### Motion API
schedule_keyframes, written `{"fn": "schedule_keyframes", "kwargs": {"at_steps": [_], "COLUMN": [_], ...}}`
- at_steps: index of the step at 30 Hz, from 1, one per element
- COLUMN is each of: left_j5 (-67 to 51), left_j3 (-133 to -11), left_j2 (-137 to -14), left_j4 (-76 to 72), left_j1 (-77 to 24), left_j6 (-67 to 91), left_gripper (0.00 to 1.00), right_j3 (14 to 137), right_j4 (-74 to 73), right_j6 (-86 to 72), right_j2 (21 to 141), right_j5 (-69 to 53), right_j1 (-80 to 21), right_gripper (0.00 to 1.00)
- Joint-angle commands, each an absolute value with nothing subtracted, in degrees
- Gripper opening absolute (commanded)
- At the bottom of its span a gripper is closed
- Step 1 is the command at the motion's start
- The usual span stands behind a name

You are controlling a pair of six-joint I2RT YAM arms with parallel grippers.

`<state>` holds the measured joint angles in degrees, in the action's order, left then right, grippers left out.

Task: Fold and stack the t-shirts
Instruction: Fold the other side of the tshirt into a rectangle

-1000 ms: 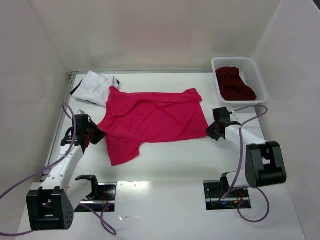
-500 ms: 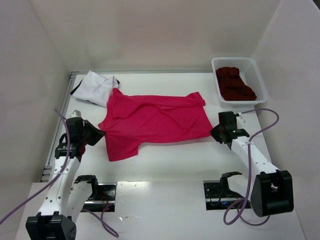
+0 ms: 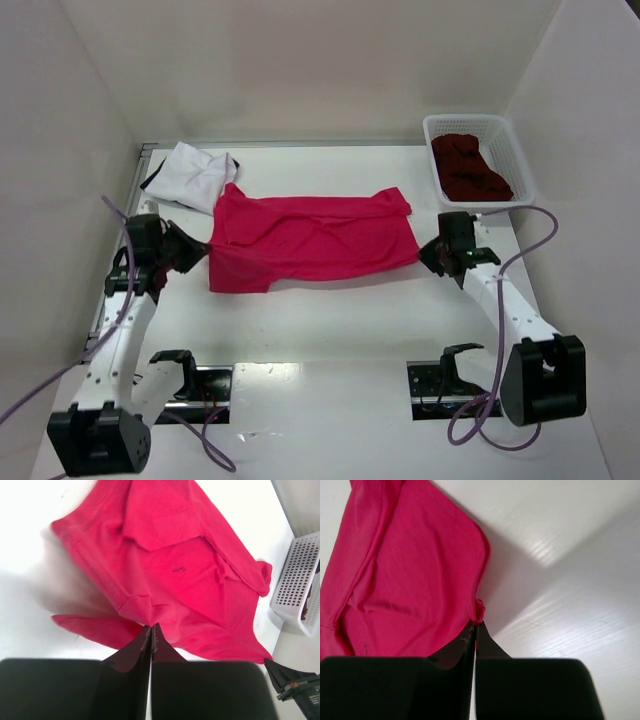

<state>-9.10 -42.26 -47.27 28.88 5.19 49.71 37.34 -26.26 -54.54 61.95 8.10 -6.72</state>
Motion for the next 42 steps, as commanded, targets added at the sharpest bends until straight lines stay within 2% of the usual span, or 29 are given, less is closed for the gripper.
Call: {"fn": "schedule_keyframes", "kwargs": {"at_steps": [1,17,28,42], "left_j5": [-12.6,-20.1,-21.4,-23.0], "left_j3": [-46.9,-63.8,-69.0,-72.7], "left_j2": [-53.1,-87.0,-98.3,-103.8], "left_j4": [22.2,12.8,10.4,9.2], "left_j1": [6.3,9.8,12.1,13.9], "left_j6": [50.3,47.4,46.2,44.1], "left_gripper": [0.00,0.00,0.00,0.00], "right_j3": [43.6,63.4,67.4,72.0], "right_j4": [-21.9,-15.1,-14.1,-11.2], "right_j6": [-52.9,-49.9,-48.3,-46.4], "right_j2": [66.2,93.4,103.2,109.6], "right_j5": [7.0,2.1,1.0,-3.2], "right_j1": [-6.5,-5.4,-1.2,0.3], "right_gripper": [0.00,0.00,0.00,0.02]}}
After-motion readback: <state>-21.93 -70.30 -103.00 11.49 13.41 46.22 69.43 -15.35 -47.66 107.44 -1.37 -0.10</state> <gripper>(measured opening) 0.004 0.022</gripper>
